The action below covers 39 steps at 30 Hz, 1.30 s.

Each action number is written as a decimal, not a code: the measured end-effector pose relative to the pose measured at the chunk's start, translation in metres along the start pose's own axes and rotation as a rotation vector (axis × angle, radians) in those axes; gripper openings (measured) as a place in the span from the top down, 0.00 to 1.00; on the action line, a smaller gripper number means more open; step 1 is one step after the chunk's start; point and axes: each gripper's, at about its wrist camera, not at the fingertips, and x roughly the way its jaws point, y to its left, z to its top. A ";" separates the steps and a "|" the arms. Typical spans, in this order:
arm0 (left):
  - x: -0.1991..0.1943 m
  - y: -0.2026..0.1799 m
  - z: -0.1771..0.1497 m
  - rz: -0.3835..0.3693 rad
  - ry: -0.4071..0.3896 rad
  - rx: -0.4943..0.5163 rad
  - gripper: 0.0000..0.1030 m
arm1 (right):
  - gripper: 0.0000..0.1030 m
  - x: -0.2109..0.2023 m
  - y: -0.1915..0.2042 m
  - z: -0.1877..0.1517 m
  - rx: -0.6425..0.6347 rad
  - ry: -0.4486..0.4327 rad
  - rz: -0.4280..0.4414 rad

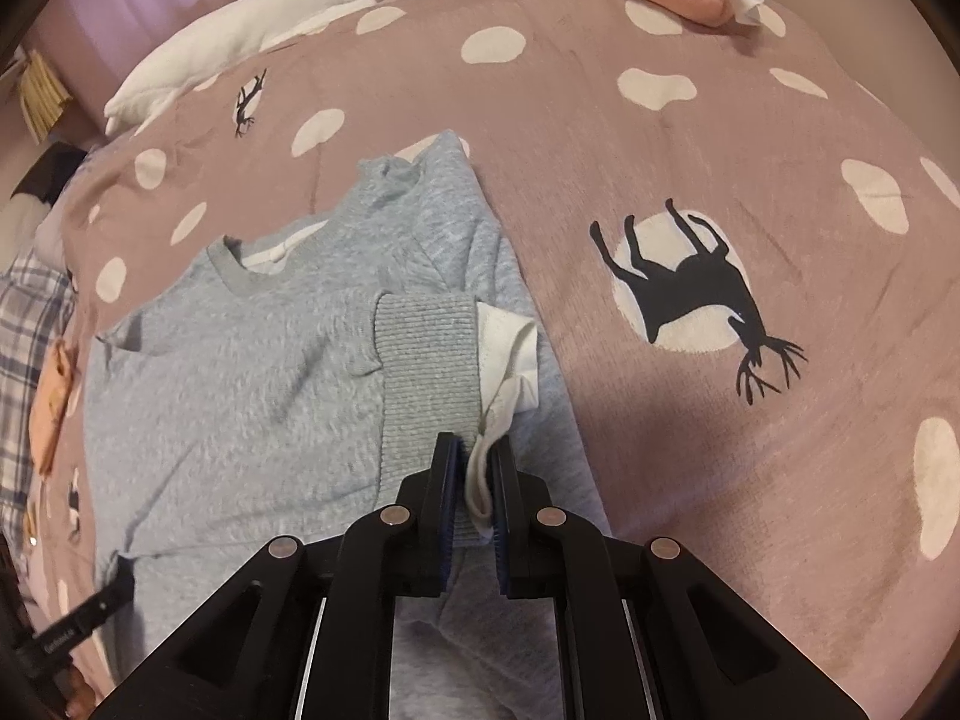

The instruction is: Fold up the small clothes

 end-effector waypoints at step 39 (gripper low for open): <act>-0.088 0.014 -0.095 -0.167 -0.031 0.138 0.16 | 0.17 -0.164 -0.044 -0.115 -0.079 -0.249 -0.010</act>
